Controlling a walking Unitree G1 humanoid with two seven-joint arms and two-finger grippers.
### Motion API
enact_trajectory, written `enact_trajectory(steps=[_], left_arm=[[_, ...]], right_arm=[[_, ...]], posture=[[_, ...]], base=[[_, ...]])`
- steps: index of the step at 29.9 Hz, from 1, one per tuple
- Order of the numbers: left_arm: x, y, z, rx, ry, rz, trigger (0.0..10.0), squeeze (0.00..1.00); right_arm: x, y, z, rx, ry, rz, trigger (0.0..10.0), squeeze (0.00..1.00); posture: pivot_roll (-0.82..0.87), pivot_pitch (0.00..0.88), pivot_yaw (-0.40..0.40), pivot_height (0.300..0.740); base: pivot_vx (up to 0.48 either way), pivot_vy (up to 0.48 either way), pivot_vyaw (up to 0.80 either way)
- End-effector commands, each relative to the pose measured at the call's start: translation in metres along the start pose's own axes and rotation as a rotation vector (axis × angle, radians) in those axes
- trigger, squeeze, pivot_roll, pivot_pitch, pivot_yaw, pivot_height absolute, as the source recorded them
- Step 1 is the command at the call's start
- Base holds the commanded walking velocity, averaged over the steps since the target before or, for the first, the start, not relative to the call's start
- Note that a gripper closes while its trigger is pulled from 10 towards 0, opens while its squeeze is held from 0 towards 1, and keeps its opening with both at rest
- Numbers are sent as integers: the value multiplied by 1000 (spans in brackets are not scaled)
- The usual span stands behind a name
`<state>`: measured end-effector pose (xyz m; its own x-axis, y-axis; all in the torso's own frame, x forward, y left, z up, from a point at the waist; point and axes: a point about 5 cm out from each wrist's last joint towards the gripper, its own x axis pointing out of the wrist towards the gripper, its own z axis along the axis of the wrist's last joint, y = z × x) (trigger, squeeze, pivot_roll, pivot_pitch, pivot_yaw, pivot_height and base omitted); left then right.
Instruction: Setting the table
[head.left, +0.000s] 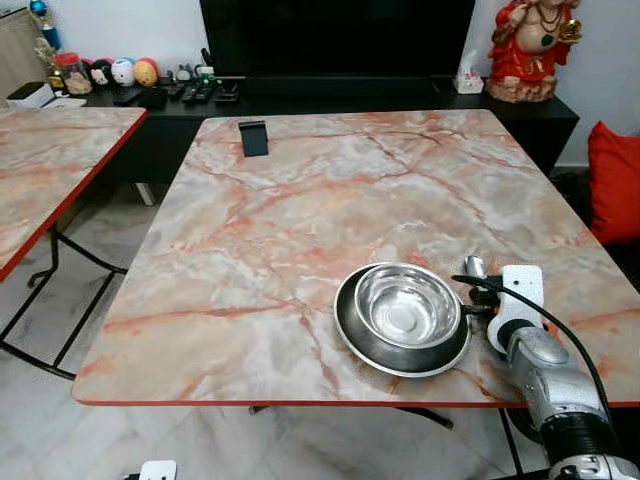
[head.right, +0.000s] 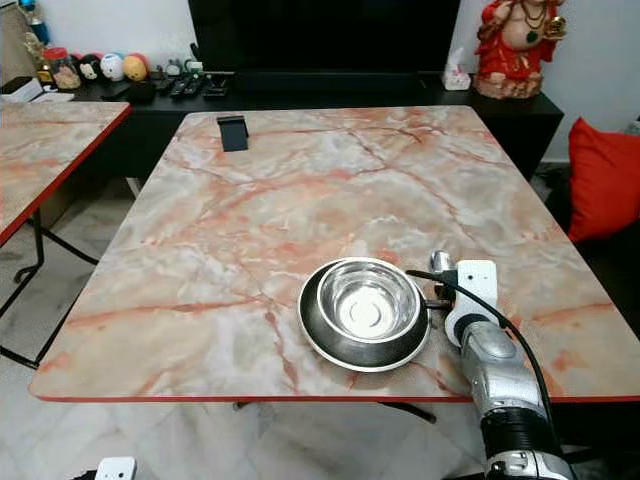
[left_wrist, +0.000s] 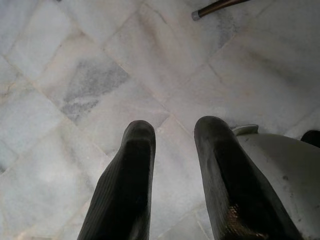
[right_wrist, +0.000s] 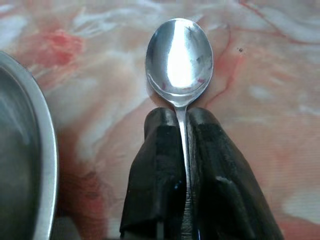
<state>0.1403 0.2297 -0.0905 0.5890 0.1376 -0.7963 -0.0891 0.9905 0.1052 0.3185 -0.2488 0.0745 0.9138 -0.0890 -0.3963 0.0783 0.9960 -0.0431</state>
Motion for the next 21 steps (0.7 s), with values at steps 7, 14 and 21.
enact_trajectory(steps=[7,14,21], left_arm=[[-3,9,-11,-13,58,15,10000,0],[-4,9,-15,-11,76,18,10000,0],[-5,11,-18,-11,95,22,10000,0]], right_arm=[[-1,-10,9,-28,-36,-16,10000,0],[-2,-14,6,-40,-29,-23,10000,0],[-2,-10,3,-35,-22,-5,10000,0]], posture=[[-91,0,32,732],[-93,0,34,732],[-94,0,38,732]], base=[[0,0,0],[0,0,0],[0,0,0]])
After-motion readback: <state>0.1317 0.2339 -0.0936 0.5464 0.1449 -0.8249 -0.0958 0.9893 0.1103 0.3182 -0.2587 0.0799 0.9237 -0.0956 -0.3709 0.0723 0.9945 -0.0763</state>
